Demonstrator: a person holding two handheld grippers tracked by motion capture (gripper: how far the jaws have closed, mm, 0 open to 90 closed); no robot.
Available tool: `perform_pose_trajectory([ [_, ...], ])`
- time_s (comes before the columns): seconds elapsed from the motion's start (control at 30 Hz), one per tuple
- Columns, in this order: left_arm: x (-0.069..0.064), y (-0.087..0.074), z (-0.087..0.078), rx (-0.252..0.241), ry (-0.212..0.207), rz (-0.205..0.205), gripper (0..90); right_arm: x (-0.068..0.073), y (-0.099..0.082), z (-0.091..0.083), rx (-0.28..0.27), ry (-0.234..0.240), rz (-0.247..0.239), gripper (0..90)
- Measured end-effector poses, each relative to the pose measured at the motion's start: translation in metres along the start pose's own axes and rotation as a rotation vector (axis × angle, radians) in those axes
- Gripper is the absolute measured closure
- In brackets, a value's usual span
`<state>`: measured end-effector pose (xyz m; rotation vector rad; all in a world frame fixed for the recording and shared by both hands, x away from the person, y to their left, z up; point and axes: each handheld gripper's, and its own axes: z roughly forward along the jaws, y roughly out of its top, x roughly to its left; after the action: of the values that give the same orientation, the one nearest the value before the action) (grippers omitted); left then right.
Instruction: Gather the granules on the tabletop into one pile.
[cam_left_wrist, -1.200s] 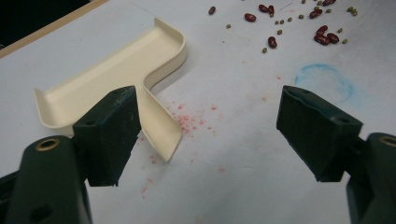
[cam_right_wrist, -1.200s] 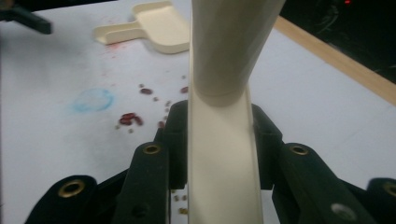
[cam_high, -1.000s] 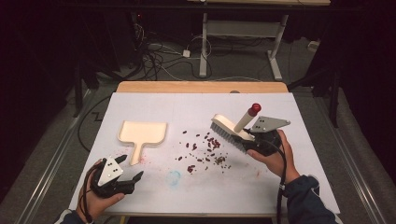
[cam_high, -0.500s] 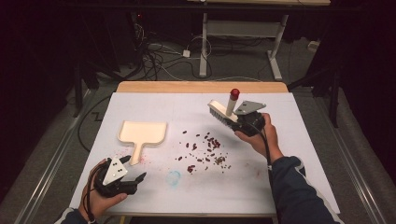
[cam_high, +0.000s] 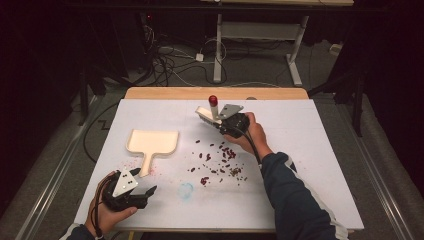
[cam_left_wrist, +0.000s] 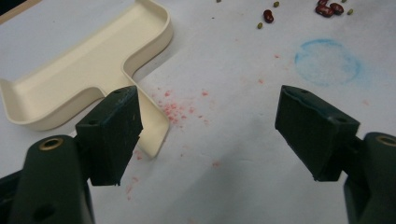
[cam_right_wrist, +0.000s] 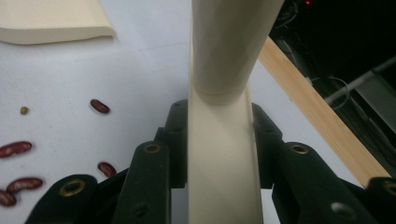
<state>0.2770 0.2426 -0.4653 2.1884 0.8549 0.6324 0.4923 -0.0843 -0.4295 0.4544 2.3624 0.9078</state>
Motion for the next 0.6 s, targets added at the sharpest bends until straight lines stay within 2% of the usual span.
perform_pose_trajectory([
  [0.17,0.0,0.002,0.001,-0.007,-0.005,-0.004,21.9,0.014,0.007,0.014,-0.006,0.075,-0.028,67.3],
  [0.23,0.0,0.004,0.001,-0.012,-0.004,0.004,22.0,0.019,0.009,0.014,0.006,0.08,-0.038,67.3],
  [0.3,-0.001,0.004,0.001,-0.015,-0.004,0.007,22.0,0.022,0.008,0.011,0.021,0.091,-0.049,67.2],
  [0.47,-0.001,0.01,0.004,-0.03,-0.012,0.011,22.0,0.031,-0.001,0.003,0.01,0.13,-0.074,66.9],
  [0.5,-0.001,0.01,0.004,-0.032,-0.01,0.027,22.0,0.032,-0.003,0.001,0.007,0.145,-0.079,66.8],
  [0.6,-0.002,0.007,0.002,-0.021,-0.008,0.007,22.0,0.033,-0.007,-0.004,-0.007,0.192,-0.093,66.7],
])
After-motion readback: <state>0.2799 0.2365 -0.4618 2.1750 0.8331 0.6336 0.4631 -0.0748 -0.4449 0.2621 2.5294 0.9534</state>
